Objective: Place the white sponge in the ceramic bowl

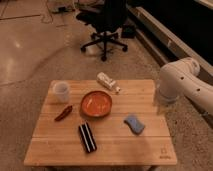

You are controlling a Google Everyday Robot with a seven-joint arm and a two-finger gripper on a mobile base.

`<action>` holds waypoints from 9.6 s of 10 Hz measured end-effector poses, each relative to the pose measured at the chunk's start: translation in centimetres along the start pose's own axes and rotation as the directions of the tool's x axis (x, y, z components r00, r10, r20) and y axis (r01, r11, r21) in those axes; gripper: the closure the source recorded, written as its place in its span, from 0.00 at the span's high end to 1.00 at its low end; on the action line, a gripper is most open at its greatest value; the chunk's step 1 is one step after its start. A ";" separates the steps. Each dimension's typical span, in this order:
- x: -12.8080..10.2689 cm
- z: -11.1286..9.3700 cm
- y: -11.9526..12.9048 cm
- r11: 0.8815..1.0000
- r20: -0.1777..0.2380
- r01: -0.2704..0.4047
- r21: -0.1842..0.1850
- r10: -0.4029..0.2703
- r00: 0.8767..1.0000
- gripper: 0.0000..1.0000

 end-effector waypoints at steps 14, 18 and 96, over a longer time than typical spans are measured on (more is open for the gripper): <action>-0.7 0.9 -1.1 0.999 0.012 0.033 -0.033 -0.033 0.999 0.44; -1.1 0.6 -1.2 0.995 0.039 0.077 -0.061 -0.075 0.996 0.44; -9.1 12.8 -2.7 0.871 0.237 0.480 -0.108 -0.446 0.863 0.80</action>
